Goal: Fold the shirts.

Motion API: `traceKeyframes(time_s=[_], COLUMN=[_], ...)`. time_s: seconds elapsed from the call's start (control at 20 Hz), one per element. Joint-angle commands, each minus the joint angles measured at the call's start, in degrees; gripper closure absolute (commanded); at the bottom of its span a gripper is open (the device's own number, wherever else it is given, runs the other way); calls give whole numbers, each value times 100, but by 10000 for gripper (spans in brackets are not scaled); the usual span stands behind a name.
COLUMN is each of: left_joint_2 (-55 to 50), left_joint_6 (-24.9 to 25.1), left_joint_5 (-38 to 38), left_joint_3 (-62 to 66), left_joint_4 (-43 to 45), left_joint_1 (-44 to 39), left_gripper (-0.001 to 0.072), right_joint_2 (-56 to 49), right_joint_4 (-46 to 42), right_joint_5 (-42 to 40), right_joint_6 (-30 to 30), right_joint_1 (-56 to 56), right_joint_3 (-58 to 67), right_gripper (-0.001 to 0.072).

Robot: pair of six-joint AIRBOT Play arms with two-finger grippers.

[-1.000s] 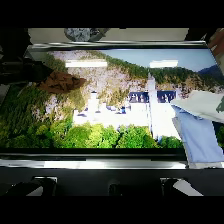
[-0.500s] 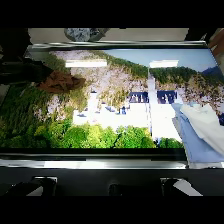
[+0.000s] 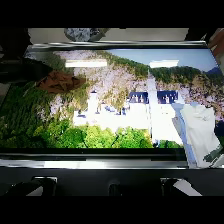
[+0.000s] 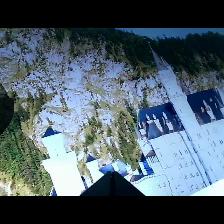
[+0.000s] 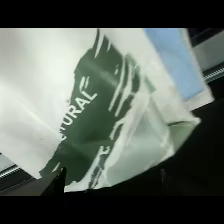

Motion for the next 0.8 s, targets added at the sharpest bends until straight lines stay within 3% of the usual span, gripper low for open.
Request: traceKeyframes(time_s=[0.0, 0.05, 0.1, 0.2, 0.3, 0.35, 0.45, 0.5, 0.6, 0.75], left_joint_2=[11, -4, -42, -197, -514, -758, -1207, -1300, -1062, -341], left_joint_6=[87, 365, 317, -597, -949, -951, -1207, -1226, -1211, -1742], left_joint_5=[205, 437, 667, 800, 48, -678, -2229, -2697, -2363, -1158], left_joint_3=[461, 734, 957, 1132, 1119, 1119, 859, 424, -866, -2461], left_joint_4=[-319, -151, 433, 2463, 3462, 3491, 3434, 3178, 2538, 2461], left_joint_1=[0, 0, -28, -151, -160, -118, -127, -136, -223, -315], left_gripper=[682, 683, 684, 684, 681, 662, 276, 163, 165, 168], right_joint_2=[7, 7, 7, 7, 4, -7, -46, -46, -48, -48], right_joint_4=[302, 994, 2109, 4155, 4806, 4321, 2557, 1884, 1617, 1547], right_joint_5=[-605, -1080, -1635, -2396, -2135, -1692, -944, -833, -890, -1187], right_joint_6=[-275, -313, -446, -903, -1414, -1469, -1069, -734, -562, -487], right_joint_1=[7, 9, 9, 321, 1220, 1797, 3178, 3814, 4706, 5401], right_joint_3=[1484, 2107, 2675, 3292, 3386, 3340, 2944, 2559, 1698, 778], right_gripper=[61, 101, 117, 116, 116, 116, 115, 115, 101, 94])
